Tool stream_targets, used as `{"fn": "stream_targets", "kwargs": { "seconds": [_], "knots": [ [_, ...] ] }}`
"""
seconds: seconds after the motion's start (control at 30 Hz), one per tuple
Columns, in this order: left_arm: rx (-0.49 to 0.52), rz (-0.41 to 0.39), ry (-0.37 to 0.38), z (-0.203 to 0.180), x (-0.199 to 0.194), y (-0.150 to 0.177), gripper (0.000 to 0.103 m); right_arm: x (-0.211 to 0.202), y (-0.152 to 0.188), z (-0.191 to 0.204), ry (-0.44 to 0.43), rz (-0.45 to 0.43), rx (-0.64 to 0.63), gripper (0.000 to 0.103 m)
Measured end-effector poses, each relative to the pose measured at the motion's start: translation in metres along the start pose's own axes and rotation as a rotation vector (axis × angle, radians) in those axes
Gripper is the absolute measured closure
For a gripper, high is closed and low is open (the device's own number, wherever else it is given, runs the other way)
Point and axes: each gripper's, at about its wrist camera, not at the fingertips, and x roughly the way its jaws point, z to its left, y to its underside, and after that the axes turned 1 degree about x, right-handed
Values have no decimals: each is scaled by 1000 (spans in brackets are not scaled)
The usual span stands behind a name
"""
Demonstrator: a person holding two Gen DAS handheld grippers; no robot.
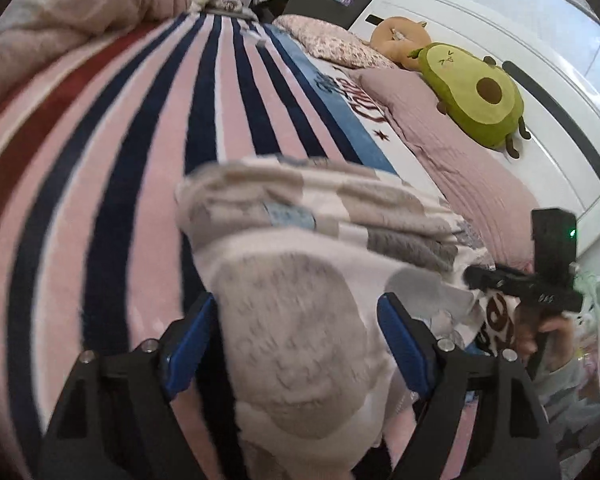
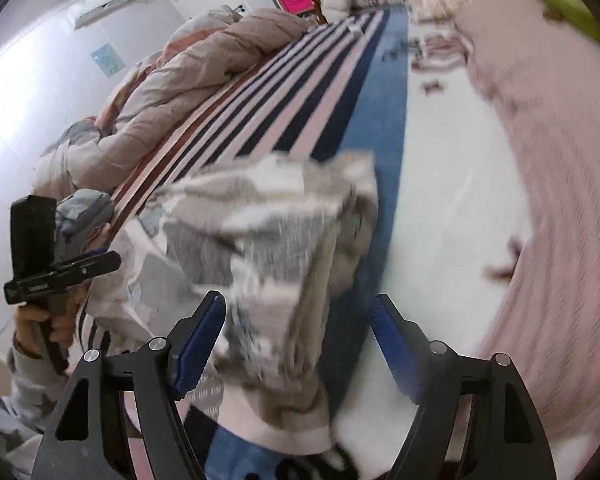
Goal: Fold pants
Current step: 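Lift the folded pants with both tools and carry them off the bed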
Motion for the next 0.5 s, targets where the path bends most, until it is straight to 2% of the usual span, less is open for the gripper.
{"fn": "stream_targets", "kwargs": {
  "seconds": [0.07,0.17,0.27,0.37,0.4,0.43,0.5],
  "knots": [
    [-32,15,21,4,8,5,25,2,3,1,-12,-8,-6,31],
    [-65,19,29,3,22,10,33,11,9,4,-108,-45,-3,32],
    [-87,-10,20,-4,27,8,34,20,11,9,-112,-67,-18,34],
    [-93,-25,-19,-9,30,6,47,24,12,12,-131,-85,-3,44],
    [-93,-26,-30,-10,30,6,54,24,13,11,-128,-89,5,51],
    [-99,-28,-35,-11,29,6,58,22,15,11,-119,-94,11,65],
    [-107,-35,-41,-15,25,5,76,16,18,11,-143,-106,19,78]
  ]
}}
